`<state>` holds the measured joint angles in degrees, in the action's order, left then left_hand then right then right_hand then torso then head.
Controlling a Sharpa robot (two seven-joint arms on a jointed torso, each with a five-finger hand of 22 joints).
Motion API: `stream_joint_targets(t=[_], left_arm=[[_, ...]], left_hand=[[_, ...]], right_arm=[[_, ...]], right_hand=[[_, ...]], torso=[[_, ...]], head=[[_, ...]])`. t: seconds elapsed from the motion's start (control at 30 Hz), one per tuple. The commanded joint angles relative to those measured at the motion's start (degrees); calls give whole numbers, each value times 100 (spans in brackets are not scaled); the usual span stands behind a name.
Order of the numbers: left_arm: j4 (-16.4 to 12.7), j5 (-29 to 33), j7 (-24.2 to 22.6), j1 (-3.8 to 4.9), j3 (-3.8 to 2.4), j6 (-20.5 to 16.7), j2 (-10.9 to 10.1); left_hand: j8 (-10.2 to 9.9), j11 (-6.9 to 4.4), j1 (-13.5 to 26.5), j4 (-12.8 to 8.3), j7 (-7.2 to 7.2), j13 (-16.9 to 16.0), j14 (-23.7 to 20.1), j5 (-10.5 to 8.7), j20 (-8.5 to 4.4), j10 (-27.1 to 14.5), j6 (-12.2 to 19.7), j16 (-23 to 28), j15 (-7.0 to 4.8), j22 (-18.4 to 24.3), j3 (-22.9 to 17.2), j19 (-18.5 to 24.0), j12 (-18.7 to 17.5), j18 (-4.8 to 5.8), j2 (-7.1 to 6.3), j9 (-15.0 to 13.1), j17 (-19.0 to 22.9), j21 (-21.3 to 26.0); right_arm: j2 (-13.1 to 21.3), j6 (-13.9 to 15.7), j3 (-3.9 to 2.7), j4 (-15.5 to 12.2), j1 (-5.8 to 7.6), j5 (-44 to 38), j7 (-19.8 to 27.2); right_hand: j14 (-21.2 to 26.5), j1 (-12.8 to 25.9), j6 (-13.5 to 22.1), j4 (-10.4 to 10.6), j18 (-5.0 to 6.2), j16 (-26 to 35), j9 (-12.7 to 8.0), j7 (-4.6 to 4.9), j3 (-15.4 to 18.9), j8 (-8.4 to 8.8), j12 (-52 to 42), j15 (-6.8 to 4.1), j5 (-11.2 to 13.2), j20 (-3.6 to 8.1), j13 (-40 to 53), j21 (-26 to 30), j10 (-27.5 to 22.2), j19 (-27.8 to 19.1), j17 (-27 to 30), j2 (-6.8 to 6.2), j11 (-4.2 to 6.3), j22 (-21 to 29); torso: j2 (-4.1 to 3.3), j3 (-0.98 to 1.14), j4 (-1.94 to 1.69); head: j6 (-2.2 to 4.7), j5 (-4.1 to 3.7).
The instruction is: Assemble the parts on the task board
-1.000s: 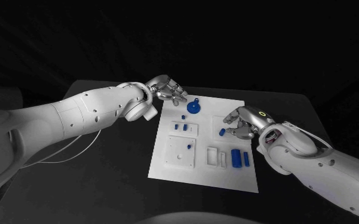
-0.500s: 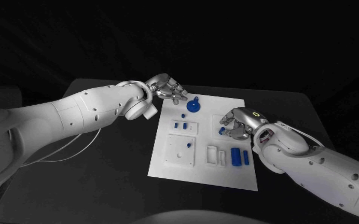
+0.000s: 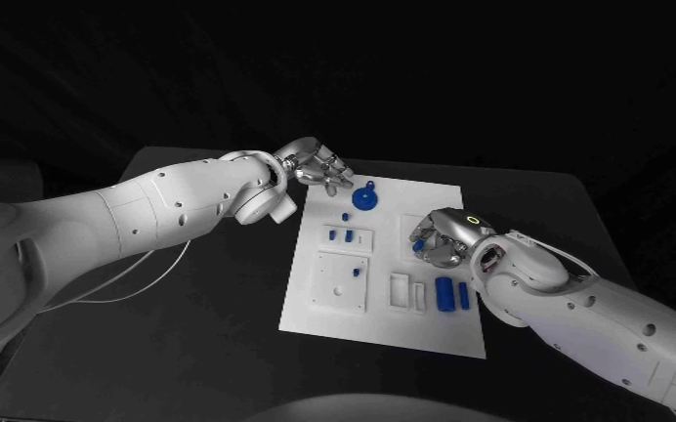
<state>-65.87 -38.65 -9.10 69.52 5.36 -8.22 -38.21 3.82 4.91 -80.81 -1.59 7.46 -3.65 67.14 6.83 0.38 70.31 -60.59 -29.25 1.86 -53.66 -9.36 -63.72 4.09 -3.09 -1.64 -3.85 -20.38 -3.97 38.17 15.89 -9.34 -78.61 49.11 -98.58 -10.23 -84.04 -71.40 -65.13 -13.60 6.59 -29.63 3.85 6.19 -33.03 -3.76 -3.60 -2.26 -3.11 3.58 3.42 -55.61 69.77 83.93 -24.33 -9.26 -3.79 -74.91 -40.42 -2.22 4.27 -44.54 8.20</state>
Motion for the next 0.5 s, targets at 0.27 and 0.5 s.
stream_joint_targets(t=[0.27,0.5], left_arm=[[-14,-2,-45,1,-4,91,4],[-13,-2,-43,1,-4,98,-3]], left_hand=[[-14,-9,25,37,10,5,18,14,10,-42,33,0,-17,8,12,-47,-23,8,30,-5,0,0],[-14,-9,25,37,10,5,18,14,10,-42,33,0,-17,8,12,-47,-23,8,30,-5,0,0]], right_arm=[[-57,126,38,19,-19,-98,60],[-27,399,40,-17,-20,-179,-32]], right_hand=[[-138,-9,-398,128,-50,-85,44,-84,-254,-45,-5,-32,35,21,17,-276,436,382,-31,422,147,-122],[-112,90,-531,92,-76,-209,73,-116,-585,1,12,-75,36,86,14,-455,575,372,-193,542,183,-238]], torso=[[9,-5,7],[6,-3,4]], head=[[-27,10],[-36,14]])
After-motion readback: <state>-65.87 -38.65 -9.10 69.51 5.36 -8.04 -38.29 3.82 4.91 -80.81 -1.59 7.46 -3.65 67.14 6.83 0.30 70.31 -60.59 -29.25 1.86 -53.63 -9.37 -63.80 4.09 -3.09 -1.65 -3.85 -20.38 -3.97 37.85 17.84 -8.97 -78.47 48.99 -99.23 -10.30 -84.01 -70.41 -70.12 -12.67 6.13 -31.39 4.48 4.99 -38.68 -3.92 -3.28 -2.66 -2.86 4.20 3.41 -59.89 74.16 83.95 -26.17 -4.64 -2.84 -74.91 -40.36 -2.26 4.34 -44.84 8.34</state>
